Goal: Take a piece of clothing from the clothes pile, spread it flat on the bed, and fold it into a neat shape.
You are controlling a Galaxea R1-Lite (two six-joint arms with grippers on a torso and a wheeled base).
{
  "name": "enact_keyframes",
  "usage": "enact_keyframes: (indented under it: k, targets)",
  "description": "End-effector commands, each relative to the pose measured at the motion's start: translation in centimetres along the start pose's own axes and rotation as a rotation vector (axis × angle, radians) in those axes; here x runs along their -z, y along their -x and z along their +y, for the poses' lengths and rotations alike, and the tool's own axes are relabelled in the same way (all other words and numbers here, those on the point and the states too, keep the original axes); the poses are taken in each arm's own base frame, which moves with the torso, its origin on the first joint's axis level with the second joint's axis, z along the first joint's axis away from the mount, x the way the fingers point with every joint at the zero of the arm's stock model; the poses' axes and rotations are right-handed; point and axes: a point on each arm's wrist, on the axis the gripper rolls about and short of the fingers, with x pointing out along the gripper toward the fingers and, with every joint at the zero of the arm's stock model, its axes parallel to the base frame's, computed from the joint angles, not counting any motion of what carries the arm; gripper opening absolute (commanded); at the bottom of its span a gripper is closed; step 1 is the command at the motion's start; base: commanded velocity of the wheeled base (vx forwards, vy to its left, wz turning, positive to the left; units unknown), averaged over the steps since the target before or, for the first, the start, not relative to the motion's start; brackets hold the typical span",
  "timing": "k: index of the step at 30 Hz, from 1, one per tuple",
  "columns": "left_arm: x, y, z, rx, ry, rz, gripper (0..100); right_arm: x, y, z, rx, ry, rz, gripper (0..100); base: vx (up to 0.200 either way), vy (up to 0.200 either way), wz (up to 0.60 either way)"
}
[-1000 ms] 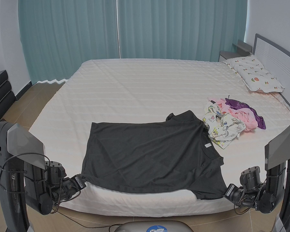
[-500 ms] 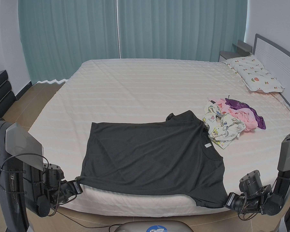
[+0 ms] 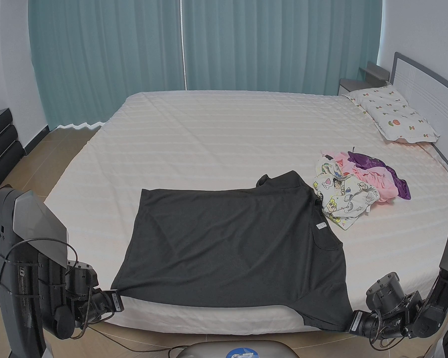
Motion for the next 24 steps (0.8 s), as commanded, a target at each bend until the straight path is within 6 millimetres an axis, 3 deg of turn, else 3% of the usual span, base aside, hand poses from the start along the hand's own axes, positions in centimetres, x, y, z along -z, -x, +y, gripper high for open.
enact_keyframes:
  k: [1, 14, 24]
  targets:
    - [-0.2, 0.5, 0.6, -0.018, -0.008, -0.015, 0, 0.6, 1.3, -0.1, -0.023, 0.019, -0.001, 0, 0.0, 0.0, 0.0]
    - [0.3, 1.5, 0.8, -0.044, -0.054, 0.089, 0, 0.9, 2.4, -0.9, -0.004, 0.019, 0.023, 0, 0.0, 0.0, 0.0]
    - [0.8, 4.3, 0.1, -0.057, -0.127, 0.211, 0, 0.8, 2.5, -0.9, 0.0, 0.022, 0.019, 0, 0.0, 0.0, 0.0]
